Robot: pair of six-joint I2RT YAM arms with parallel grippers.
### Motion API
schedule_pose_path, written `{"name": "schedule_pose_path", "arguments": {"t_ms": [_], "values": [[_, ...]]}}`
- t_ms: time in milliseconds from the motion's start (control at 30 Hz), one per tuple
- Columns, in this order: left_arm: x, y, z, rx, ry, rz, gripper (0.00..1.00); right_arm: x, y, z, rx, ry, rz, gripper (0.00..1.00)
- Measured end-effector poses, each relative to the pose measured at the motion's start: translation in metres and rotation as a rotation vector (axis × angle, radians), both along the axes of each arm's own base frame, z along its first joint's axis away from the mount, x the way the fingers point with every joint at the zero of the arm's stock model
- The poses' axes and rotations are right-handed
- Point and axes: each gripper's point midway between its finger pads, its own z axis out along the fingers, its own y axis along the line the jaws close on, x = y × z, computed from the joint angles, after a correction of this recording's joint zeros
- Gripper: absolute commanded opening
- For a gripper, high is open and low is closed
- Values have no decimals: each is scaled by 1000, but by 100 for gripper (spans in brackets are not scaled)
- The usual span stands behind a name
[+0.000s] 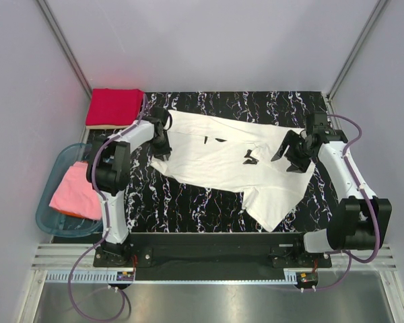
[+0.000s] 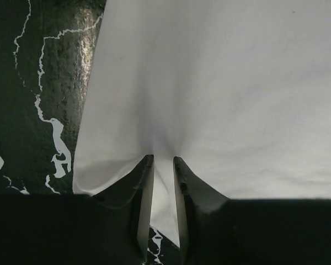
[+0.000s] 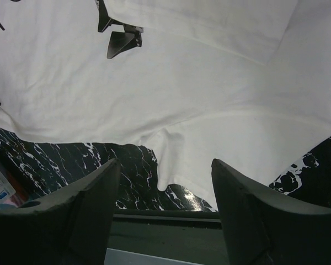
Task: Fold and stack the t-shirts
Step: Fold the tshirt
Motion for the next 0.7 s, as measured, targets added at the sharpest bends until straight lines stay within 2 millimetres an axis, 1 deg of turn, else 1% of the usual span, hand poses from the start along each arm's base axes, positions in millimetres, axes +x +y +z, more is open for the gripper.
{"name": "schedule_pose_path", "arguments": {"t_ms": [67,133,200,233,300,333,367,400,467,533,567,633,700], "values": [[-7,3,-3,-1,6,9,25,0,0,-1,-1,2,1,74],[-19,8,0,-4,13,18,25,0,0,-1,0,2,3,74],[-39,20,-1,4,39,34,23,0,1,-1,7,2,7,74],[-53,27,0,9,58,44,22,1,3,-2,14,1,10,74],[-70,43,2,18,78,80,25,3,4,-3,20,1,13,74],[-80,53,5,26,80,105,28,4,4,-4,21,3,13,74],[-91,64,11,36,77,130,35,4,4,-6,21,7,13,74],[-99,73,19,44,64,154,37,5,4,-7,21,11,13,74],[-106,85,38,52,8,195,41,5,4,-9,22,18,14,74],[-105,87,60,38,-68,218,43,6,4,-12,23,25,14,75],[-102,86,68,27,-100,225,43,6,5,-13,25,28,14,75],[-99,83,70,7,-115,238,43,4,5,-18,30,38,15,75],[-96,75,57,-22,-70,245,42,-1,7,-24,43,58,8,75]]}}
